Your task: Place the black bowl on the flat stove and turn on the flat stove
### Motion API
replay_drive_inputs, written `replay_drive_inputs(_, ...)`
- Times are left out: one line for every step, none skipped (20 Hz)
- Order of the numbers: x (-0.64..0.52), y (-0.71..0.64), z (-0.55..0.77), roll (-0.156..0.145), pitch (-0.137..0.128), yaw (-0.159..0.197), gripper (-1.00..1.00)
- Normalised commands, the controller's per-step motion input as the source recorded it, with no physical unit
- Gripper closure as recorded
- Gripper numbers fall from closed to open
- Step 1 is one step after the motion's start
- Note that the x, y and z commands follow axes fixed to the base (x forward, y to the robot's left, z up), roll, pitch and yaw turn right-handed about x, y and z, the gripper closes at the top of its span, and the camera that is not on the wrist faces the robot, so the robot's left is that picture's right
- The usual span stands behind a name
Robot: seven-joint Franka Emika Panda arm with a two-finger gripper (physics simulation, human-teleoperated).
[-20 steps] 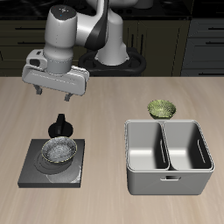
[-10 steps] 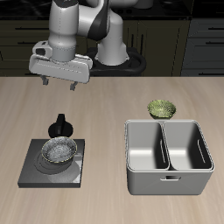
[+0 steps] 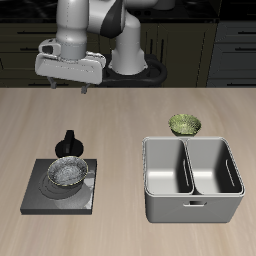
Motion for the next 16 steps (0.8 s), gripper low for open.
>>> replay_drive_inputs(-0.16, 0.18, 0.06, 0.070, -0.013, 0.023, -1.00)
replay_drive_inputs(-0.17, 0.16, 0.07, 0.037, -0.030, 0.021, -1.00)
replay_drive_inputs(-0.11, 0.14, 0.05, 0.035, -0.022, 0.016, -1.00)
replay_drive_inputs(-0.01, 0.06, 0.04, 0.017, -0.016, 0.033, -1.00)
replay_drive_inputs(-0.06, 0.20, 0.11, 0.075, -0.053, 0.050, -1.00)
replay_drive_inputs(0.03, 0.04, 0.03, 0.009, -0.012, 0.005, -1.00)
replay_drive_inputs(0.04, 0.05, 0.00, -0.006, -0.008, 0.020, -1.00)
replay_drive_inputs(0.06, 0.06, -0.02, 0.039, -0.033, 0.039, -1.00)
replay_drive_inputs(0.08, 0.01, -0.06, -0.010, -0.002, -0.009, -1.00)
replay_drive_inputs(0.13, -0.03, -0.14, 0.003, -0.012, -0.024, -1.00)
replay_drive_inputs(0.17, -0.02, -0.19, 0.024, -0.009, -0.052, -1.00)
replay_drive_inputs(0.09, -0.13, -0.16, -0.036, -0.006, -0.004, -1.00)
replay_drive_inputs(0.22, -0.13, -0.35, -0.007, -0.056, -0.020, -1.00)
replay_drive_inputs(0.14, -0.01, -0.13, -0.032, 0.017, -0.005, -1.00)
replay_drive_inputs(0.17, -0.05, -0.32, -0.022, -0.042, 0.034, -1.00)
replay_drive_inputs(0.07, -0.04, -0.13, 0.013, 0.002, -0.012, -1.00)
